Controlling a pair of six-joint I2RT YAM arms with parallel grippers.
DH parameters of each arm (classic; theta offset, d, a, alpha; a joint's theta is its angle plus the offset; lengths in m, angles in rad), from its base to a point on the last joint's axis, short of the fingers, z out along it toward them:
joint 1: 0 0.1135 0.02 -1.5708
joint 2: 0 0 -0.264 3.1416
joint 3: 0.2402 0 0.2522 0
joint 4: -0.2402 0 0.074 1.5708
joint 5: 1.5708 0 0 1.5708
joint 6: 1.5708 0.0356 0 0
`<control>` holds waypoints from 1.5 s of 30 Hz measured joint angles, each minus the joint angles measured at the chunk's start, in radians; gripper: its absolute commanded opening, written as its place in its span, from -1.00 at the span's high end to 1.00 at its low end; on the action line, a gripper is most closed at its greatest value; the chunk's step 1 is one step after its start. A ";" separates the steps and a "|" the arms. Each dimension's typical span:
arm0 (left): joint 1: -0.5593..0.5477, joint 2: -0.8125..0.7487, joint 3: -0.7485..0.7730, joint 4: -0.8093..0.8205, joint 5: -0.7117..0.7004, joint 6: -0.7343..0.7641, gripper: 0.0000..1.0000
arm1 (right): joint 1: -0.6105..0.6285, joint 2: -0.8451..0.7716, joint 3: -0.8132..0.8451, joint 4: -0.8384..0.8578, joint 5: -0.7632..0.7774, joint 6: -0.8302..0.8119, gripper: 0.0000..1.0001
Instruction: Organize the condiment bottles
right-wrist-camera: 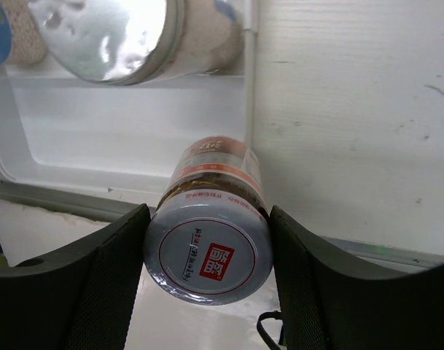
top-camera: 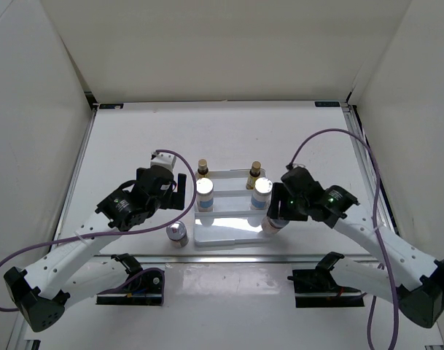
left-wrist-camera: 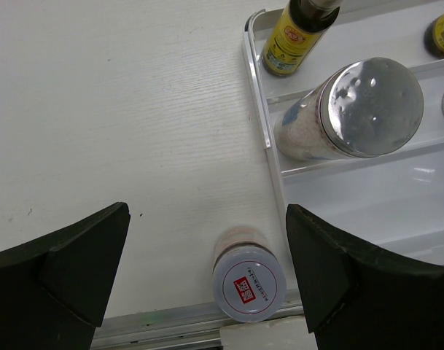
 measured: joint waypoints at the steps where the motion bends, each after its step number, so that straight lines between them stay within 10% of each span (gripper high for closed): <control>1: 0.000 0.000 0.000 0.000 0.000 0.000 -1.00 | 0.024 0.018 0.000 0.011 -0.001 0.000 0.94; 14: 0.000 0.004 0.000 0.000 0.000 0.000 -1.00 | 0.160 0.219 0.016 0.119 0.069 0.042 0.96; 18: 0.000 0.006 0.000 0.000 0.000 0.000 -1.00 | 0.163 0.253 0.016 0.115 0.092 0.051 0.70; 21: 0.000 0.008 0.000 0.000 0.001 0.000 -1.00 | 0.169 0.272 0.016 0.115 0.105 0.059 0.35; 26: 0.000 0.014 0.000 0.000 0.021 -0.004 -1.00 | 0.179 0.294 0.018 0.110 0.118 0.070 -1.00; 45: 0.000 -0.042 -0.202 -0.025 0.269 -0.362 -1.00 | 0.217 0.116 0.108 0.036 0.183 0.074 -1.00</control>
